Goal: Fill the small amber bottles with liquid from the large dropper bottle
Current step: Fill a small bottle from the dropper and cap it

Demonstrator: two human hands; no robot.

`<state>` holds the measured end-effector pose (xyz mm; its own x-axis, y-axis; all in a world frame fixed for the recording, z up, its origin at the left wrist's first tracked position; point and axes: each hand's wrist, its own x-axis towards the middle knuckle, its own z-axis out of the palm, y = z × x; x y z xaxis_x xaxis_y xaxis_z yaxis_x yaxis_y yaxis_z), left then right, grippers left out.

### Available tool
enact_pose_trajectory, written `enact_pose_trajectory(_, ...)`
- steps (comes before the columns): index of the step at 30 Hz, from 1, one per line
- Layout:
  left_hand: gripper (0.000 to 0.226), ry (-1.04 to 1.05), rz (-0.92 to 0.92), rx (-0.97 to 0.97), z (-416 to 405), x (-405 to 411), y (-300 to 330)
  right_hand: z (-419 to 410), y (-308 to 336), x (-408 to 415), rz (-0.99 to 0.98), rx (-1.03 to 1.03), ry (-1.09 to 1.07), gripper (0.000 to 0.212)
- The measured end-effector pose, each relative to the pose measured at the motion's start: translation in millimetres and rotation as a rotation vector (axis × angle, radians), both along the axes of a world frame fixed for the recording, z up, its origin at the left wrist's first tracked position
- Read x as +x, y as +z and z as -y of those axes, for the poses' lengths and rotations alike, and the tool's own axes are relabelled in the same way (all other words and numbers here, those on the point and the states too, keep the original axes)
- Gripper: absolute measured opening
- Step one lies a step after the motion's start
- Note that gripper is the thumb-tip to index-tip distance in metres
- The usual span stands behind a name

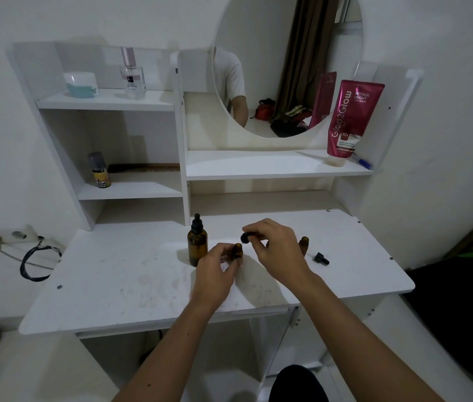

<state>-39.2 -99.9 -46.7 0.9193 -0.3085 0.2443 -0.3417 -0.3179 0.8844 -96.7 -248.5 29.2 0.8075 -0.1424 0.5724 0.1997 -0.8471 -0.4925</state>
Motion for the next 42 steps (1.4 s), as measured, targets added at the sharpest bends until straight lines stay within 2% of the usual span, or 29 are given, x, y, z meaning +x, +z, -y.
enact_pose_trajectory(3,0.026,-0.009,0.008,-0.008,-0.5,1.3,-0.8,-3.0,1.7,3.9,-0.029,-0.023,0.011,0.025)
enact_pose_trajectory(9,0.025,-0.018,0.015,-0.025,-0.6,2.3,-0.1,-0.6,8.8,3.4,0.126,0.070,-0.015,0.023)
enact_pose_trajectory(19,0.025,-0.013,0.010,-0.015,0.2,1.9,-1.8,-2.7,0.7,6.0,-0.034,0.014,0.011,0.024)
enact_pose_trajectory(25,0.023,-0.037,0.035,-0.035,-1.5,3.6,-2.6,-5.5,-3.8,11.2,-0.216,0.014,0.036,0.025)
enact_pose_trajectory(30,0.025,-0.035,0.039,-0.024,-1.3,4.6,-4.0,-5.1,-2.7,13.7,-0.211,0.069,-0.006,0.016)
enact_pose_trajectory(33,0.025,-0.029,0.039,-0.017,-1.2,4.8,-4.3,-3.5,-1.0,15.0,-0.229,0.053,-0.054,0.021)
enact_pose_trajectory(39,0.026,-0.011,0.041,-0.012,0.2,4.4,-3.0,0.1,-3.0,13.9,-0.259,0.044,0.051,0.026)
enact_pose_trajectory(42,0.025,-0.016,0.049,-0.015,-0.7,4.7,-3.5,-1.4,-2.6,17.3,-0.260,0.041,0.005,0.017)
